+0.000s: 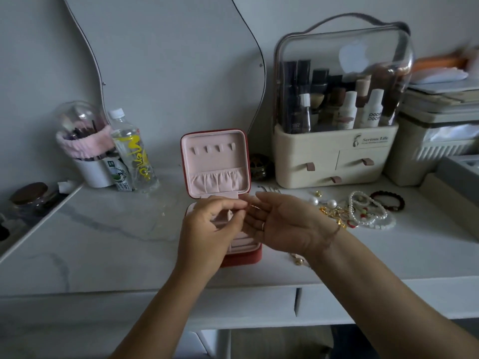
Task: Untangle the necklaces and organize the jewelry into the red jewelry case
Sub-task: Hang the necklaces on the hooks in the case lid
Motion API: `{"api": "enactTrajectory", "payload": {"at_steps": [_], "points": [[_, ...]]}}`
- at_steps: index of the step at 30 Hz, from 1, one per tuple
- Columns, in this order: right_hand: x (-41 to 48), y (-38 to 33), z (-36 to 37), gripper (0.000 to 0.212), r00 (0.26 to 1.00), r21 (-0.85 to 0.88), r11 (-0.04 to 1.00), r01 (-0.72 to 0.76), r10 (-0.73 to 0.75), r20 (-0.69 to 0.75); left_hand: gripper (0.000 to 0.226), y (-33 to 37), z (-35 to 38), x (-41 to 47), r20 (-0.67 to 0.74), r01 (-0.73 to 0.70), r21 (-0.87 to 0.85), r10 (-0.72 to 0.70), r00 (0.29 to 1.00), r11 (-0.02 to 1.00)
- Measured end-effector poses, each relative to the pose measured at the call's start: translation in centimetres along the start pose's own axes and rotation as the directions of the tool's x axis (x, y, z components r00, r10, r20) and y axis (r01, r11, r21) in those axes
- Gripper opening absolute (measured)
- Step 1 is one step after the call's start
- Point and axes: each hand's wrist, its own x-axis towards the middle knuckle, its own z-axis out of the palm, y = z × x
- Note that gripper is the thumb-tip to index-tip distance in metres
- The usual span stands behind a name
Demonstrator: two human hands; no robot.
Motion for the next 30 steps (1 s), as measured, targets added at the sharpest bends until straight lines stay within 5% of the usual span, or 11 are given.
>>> {"api": "enactTrajectory", "payload": {"at_steps": [7, 11, 14, 19, 30], "points": [[4.3, -2.5, 2.6, 0.02, 0.997, -0.078, 0.994, 0.071, -0.071, 0.006, 0.026, -2.3, -2.6, 0.4, 0.057, 0.264, -0.038, -0.262, 0.963, 0.964], [5.7, -3.1, 3.7, 0.021, 0.993, -0.147, 0.982, 0.118, -0.12, -0.003, 0.033, -3.5, -3.3, 0.9, 0.164, 0.345, 0.079, -0.353, 0.921, 0.935], [6.1, -3.0, 4.2, 0.019, 0.988, -0.255, 0.954, 0.156, -0.152, 0.035, 0.028, -3.9, -3.5, 2.0, 0.209, 0.366, 0.075, -0.374, 0.904, 0.927], [6.6, -2.2, 4.4, 0.015, 0.979, -0.435, 0.877, 0.201, -0.192, 0.067, 0.015, -3.9, -3.4, 4.8, 0.155, 0.428, -0.204, -0.403, 0.902, 0.88], [7.0, -1.8, 4.4, 0.016, 0.964, -0.5, 0.826, 0.261, -0.248, 0.092, 0.009, -3.9, -2.7, 7.3, 0.18, 0.473, -0.236, -0.44, 0.88, 0.849]]}}
